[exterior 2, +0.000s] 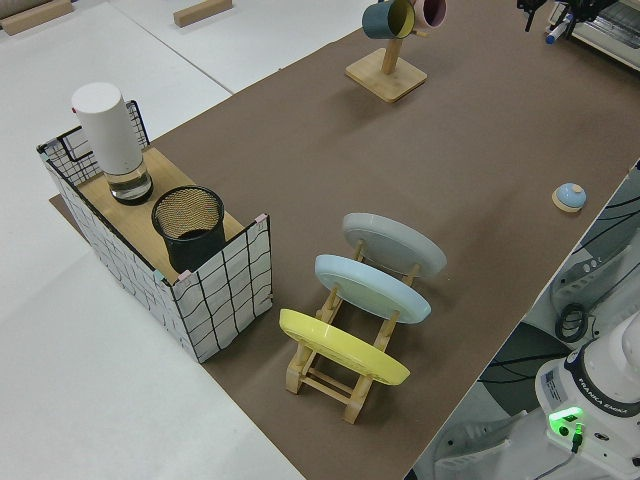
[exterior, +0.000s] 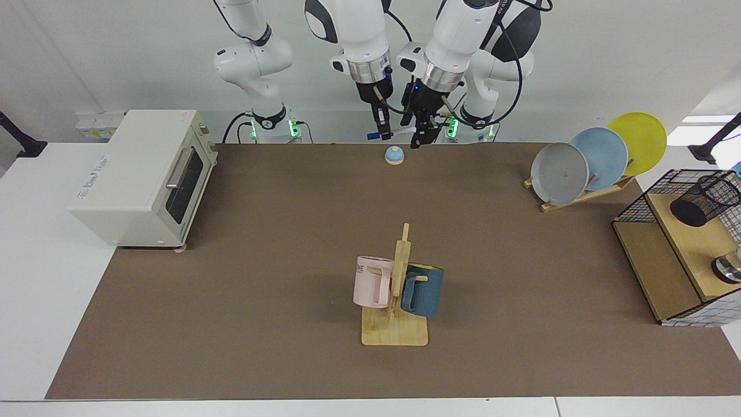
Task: Put markers into pen holder
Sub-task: 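Grasp the marker with the left gripper while the right gripper releases it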
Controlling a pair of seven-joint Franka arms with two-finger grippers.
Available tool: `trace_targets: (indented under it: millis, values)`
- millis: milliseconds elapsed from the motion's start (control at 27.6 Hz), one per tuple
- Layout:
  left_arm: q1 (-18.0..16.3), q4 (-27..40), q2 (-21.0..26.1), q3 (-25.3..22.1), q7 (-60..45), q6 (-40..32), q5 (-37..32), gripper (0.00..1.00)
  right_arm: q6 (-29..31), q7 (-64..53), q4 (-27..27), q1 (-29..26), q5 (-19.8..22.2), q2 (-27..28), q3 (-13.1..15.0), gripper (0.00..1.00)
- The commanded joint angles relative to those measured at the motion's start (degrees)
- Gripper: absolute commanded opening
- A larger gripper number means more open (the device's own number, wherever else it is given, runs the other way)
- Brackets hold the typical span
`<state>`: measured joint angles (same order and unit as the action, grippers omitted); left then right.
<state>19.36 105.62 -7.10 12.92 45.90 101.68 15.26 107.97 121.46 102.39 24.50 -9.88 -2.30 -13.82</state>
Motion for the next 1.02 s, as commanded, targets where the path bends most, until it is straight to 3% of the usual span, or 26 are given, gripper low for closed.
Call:
trace_targets:
  millis: [0, 145, 254, 472, 580, 617, 689, 725, 979]
  values:
    - [1.12, 2.66, -2.13, -0.52, 0.6, 1.94, 0.91, 0.43, 0.75, 0.27, -0.87, -0.42, 0.92, 0.54, -0.25, 0.04]
    - [1.03, 2.57, -2.13, -0.43, 1.12, 1.94, 0.91, 0.12, 0.84, 0.18, -0.87, -0.51, 0.92, 0.63, -0.25, 0.04]
    - [0.94, 2.49, -2.04, -0.52, 0.25, 1.94, 0.91, 0.0, 1.28, 0.01, -0.79, -0.33, 0.83, 0.54, -0.25, 0.05]
    - [0.5, 2.4, -1.87, -0.61, -0.02, 1.94, 1.0, 0.0, 1.28, -0.43, -0.61, -0.51, 0.92, 0.54, -0.25, 0.1]
    - [0.41, 2.4, -1.87, -0.87, -0.63, 1.94, 1.0, 0.0, 0.93, -1.92, -0.44, -0.6, 0.92, 0.54, -0.25, 0.34]
    - [0.41, 2.4, -1.78, -1.05, -1.07, 1.94, 1.0, 0.0, 0.67, -2.8, -0.35, -0.6, 0.92, 0.37, -0.25, 0.49]
    - [0.24, 2.4, -1.78, -1.4, -1.69, 1.94, 1.0, 0.0, 0.14, -5.25, -0.17, -0.68, 1.01, 0.28, -0.16, 0.88]
    - [0.15, 2.4, -1.69, -1.4, -1.77, 2.03, 1.0, 0.0, -0.3, -6.4, -0.17, -0.77, 1.01, 0.28, 0.02, 1.0]
    - [-3.54, 2.4, -1.43, -1.4, -1.69, 1.94, -0.06, 0.0, -5.04, -22.2, -0.08, -5.87, 1.97, -0.6, 0.54, 1.0]
